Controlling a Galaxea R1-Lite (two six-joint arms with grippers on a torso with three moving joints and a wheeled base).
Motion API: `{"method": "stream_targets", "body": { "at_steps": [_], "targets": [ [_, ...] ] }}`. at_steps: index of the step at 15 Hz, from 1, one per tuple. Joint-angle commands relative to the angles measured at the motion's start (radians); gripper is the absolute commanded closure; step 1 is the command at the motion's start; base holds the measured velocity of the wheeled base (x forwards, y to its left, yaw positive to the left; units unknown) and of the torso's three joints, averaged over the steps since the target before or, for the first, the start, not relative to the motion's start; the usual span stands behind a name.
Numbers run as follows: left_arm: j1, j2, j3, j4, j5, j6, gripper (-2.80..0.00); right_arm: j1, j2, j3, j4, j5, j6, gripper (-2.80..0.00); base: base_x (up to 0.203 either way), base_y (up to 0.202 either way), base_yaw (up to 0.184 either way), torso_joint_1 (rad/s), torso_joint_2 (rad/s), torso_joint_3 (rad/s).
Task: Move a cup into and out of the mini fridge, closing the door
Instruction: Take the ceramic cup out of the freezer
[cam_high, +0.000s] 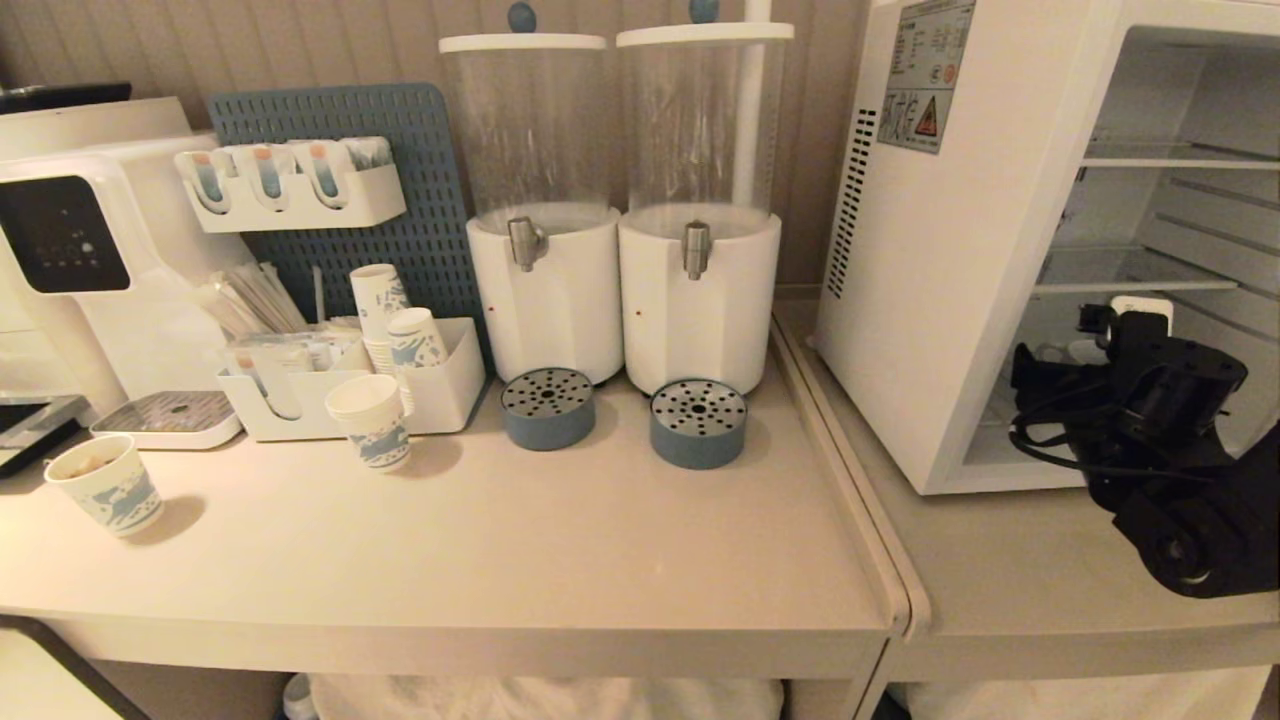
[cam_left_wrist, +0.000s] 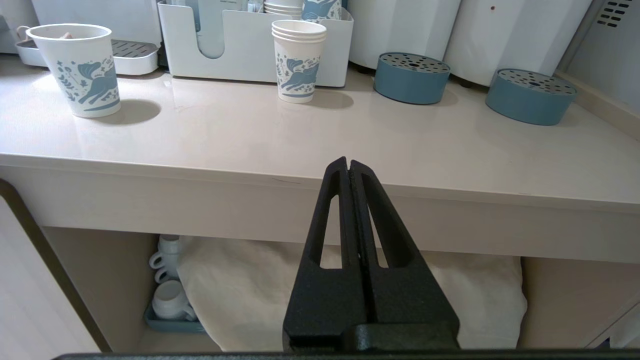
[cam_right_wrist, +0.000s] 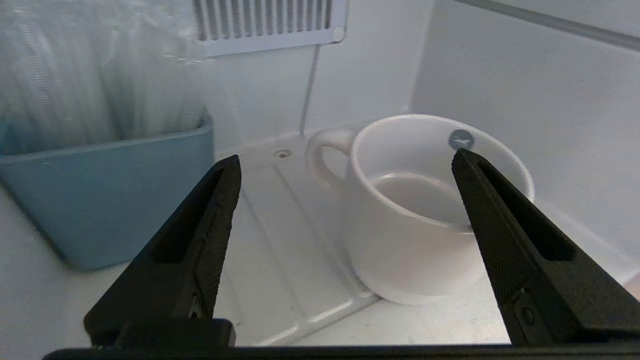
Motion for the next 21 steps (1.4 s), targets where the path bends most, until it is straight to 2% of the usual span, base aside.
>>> {"method": "stream_targets", "body": {
  "at_steps": [1,6,9,12,16,21],
  "targets": [
    [0.000,-0.005,0.040,-0.001,0.000,-0.002,0.00,0.000,-0.001,0.007,-0.004,-0.003,0.002,-2.80,0.000,0.000,0.000,0.000,0.00,0.000],
    [0.000,-0.004,0.040,-0.002,0.001,-0.001,0.00,0.000,-0.040,0.012,-0.003,-0.008,0.001,-2.80,0.000,0.000,0.000,0.000,0.00,0.000],
    [0.000,-0.003,0.040,-0.002,-0.001,-0.003,0.00,0.002,0.023,-0.057,-0.023,-0.005,-0.002,-2.80,0.000,0.000,0.000,0.000,0.00,0.000],
    [0.000,-0.002,0.040,-0.002,0.001,-0.001,0.00,0.001,0.107,-0.185,-0.020,0.013,-0.036,-2.80,0.000,0.000,0.000,0.000,0.00,0.000],
    [0.000,-0.003,0.040,-0.004,0.000,0.007,0.00,0.001,0.126,-0.327,0.074,0.039,-0.065,-2.80,0.000,0.000,0.000,0.000,0.00,0.000],
    [0.000,-0.003,0.040,-0.031,-0.001,0.013,0.00,0.000,0.130,-0.329,0.093,0.035,-0.057,-2.80,0.000,0.000,0.000,0.000,0.00,0.000]
  ]
}}
